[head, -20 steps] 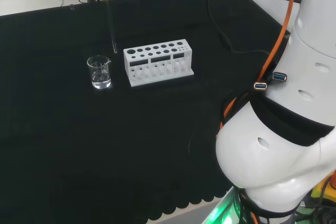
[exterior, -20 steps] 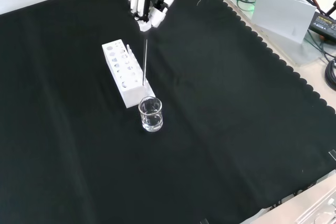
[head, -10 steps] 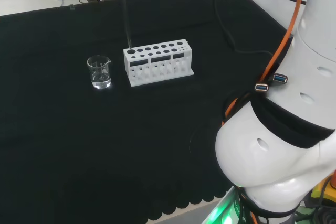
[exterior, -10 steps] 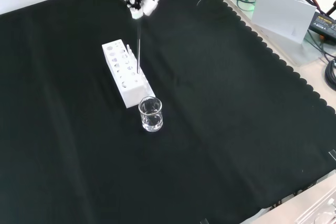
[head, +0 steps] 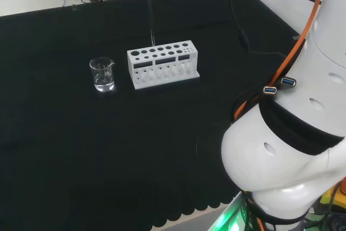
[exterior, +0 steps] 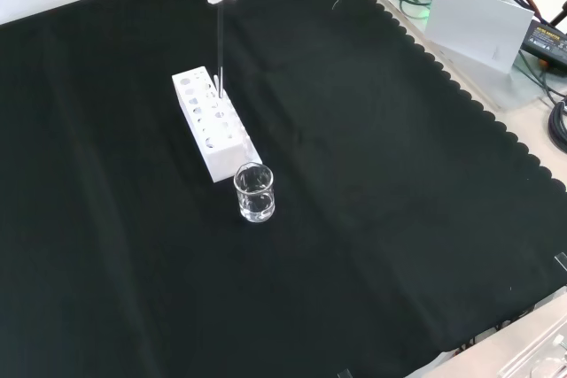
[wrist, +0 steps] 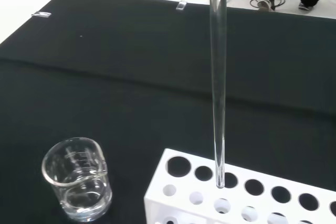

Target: Put the glass rod back on the white test tube rack.

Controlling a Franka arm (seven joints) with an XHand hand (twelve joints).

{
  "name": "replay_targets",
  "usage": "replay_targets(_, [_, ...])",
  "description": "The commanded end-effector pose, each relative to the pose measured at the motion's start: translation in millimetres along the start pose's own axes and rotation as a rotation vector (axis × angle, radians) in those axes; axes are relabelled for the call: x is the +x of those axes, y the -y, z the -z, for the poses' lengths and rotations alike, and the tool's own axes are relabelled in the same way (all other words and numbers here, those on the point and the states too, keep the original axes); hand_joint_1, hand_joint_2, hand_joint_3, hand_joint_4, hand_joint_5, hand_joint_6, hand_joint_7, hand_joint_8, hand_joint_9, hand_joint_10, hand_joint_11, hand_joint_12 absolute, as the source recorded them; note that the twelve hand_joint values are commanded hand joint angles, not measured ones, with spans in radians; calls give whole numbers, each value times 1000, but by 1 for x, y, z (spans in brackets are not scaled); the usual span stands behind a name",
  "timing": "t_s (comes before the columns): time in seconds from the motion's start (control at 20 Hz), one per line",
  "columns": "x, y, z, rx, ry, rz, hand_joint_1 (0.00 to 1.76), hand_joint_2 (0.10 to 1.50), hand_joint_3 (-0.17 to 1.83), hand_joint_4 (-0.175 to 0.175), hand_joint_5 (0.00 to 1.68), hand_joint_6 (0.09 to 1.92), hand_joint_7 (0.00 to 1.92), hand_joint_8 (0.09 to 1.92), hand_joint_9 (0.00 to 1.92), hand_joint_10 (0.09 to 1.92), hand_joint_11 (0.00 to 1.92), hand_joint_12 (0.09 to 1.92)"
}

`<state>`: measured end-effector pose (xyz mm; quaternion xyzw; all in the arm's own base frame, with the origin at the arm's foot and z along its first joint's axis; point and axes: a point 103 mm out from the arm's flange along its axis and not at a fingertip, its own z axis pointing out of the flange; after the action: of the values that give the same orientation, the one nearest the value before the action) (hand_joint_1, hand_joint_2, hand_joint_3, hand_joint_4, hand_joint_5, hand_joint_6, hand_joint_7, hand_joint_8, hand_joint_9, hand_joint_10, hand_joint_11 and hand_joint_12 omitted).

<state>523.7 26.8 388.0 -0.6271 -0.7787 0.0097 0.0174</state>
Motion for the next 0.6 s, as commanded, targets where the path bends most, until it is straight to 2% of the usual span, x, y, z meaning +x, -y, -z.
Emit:
replay_targets(0.05, [-5, 0, 0, 5, 10, -8, 1312, 1101, -175, -175, 1274, 224, 1225, 918, 1649, 738, 1646, 613])
replay_targets(0.35, [-11, 2, 0, 9, -8, -13, 1312, 1101, -175, -175, 1276, 219, 1225, 919, 1650, 736, 1647, 613])
replay_targets(0.45, [-11, -4, -4, 10, 17, -15, 1312, 1101, -175, -175, 1276, 218, 1225, 919, 1650, 736, 1647, 612])
replay_targets(0.5, [-10, -4, -2, 8, -9, 6, 1312, 1100, -175, -175, 1276, 218, 1225, 918, 1651, 736, 1647, 612])
replay_targets(0.6, [-10, -5, -1, 8, -19, 16, 1312, 1100, -175, -175, 1277, 218, 1225, 917, 1651, 735, 1647, 612])
